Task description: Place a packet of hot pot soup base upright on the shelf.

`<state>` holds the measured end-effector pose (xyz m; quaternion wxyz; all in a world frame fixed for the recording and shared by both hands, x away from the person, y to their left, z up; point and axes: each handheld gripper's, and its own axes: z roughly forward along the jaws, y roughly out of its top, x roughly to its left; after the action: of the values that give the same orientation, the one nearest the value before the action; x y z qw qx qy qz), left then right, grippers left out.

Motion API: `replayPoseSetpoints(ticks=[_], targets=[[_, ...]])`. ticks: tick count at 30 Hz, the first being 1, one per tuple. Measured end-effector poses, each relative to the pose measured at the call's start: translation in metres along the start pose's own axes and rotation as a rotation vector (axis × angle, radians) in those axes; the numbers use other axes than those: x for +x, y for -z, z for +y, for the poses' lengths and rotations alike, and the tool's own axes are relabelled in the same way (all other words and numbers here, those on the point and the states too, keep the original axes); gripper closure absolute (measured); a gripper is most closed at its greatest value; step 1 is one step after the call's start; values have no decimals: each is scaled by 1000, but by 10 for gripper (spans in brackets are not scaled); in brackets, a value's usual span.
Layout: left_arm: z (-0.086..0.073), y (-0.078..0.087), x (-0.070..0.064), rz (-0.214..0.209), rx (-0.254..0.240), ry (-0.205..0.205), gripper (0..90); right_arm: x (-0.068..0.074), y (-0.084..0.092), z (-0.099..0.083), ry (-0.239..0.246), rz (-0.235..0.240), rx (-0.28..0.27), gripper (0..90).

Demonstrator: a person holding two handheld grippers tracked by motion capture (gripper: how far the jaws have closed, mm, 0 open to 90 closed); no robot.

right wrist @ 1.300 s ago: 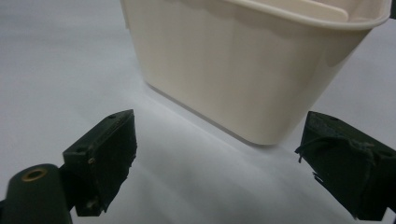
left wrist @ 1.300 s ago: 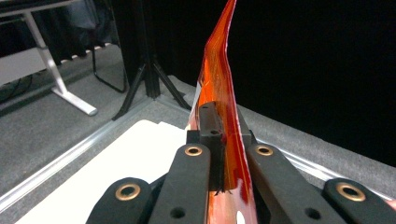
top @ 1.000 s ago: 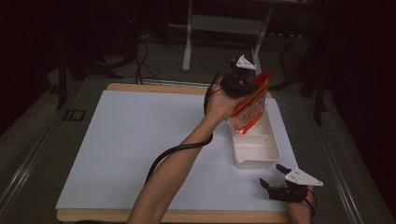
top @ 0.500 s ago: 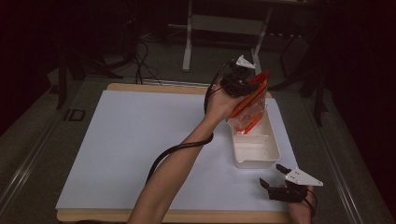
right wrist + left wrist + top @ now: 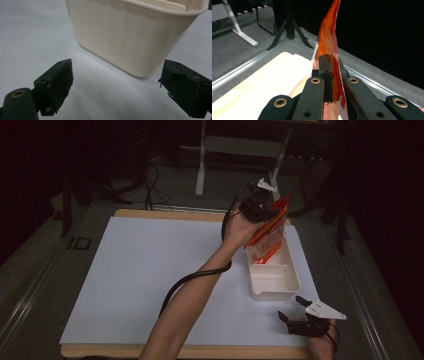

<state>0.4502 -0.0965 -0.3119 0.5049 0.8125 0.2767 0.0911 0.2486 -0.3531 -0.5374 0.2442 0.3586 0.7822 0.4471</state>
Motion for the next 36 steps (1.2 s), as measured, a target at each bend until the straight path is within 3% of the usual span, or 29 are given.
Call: replayPoseSetpoints(ticks=[12, 17, 19, 21, 24, 29, 32, 36], targets=[[-4, -28, 2, 21, 91, 18, 900, 0, 1, 0, -1, -2, -2, 107], [-11, -31, 3, -13, 79, 28, 895, 0, 1, 0, -2, -2, -5, 107], [-16, -30, 4, -57, 65, 60, 815, 0, 1, 0, -3, -1, -4, 107], [-21, -28, 4, -51, 69, 59, 704, 0, 0, 0, -1, -2, -2, 107], [-35, -26, 5, -74, 66, 74, 609, 0, 1, 0, -1, -4, -1, 107], [-71, -20, 2, -82, 35, 65, 553, 1, 1, 0, 0, -3, 4, 107], [-96, -15, -5, -69, -22, 43, 536, 1, 1, 0, 0, -3, 4, 107], [-125, -10, -15, -3, -85, 10, 524, 1, 1, 0, 1, -4, 4, 107]])
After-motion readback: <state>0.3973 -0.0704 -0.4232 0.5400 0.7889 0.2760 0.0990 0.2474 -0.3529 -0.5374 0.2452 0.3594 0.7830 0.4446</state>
